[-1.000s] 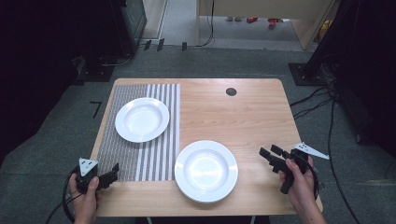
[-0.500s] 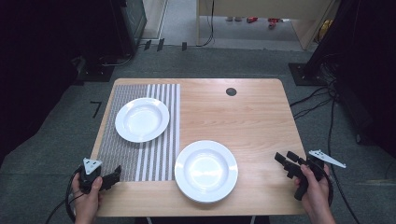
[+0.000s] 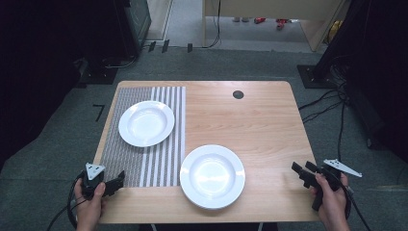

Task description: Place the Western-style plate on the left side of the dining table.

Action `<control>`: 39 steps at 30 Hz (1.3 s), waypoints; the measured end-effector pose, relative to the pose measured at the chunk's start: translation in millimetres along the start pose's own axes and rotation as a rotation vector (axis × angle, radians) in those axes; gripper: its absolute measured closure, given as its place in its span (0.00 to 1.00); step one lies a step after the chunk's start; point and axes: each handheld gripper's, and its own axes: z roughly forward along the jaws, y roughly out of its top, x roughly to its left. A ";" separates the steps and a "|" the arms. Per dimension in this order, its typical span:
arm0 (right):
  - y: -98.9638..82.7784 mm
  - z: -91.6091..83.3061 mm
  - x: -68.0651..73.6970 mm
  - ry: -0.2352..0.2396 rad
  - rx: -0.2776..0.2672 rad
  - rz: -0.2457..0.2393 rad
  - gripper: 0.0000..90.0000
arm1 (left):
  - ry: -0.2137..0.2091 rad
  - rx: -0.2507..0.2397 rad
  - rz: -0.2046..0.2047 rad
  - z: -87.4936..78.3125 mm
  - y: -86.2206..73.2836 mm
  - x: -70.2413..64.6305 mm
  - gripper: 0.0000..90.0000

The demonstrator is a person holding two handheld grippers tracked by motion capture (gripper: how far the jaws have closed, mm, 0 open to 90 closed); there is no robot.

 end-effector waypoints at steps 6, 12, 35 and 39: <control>-6.3 0.7 -3.9 -0.076 0.050 -0.063 0.33 | 0.000 0.000 0.000 0.0 0.0 0.0 0.20; -8.8 1.1 -3.8 -0.105 0.062 -0.097 0.33 | 0.000 0.000 0.000 0.0 0.0 0.0 0.20; -14.2 7.3 12.0 -0.200 0.107 -0.264 0.26 | -0.002 -0.001 -0.001 -0.1 -0.1 0.2 0.20; -14.3 7.7 12.3 -0.197 0.111 -0.268 0.24 | -0.002 0.000 -0.001 -0.1 -0.1 0.2 0.20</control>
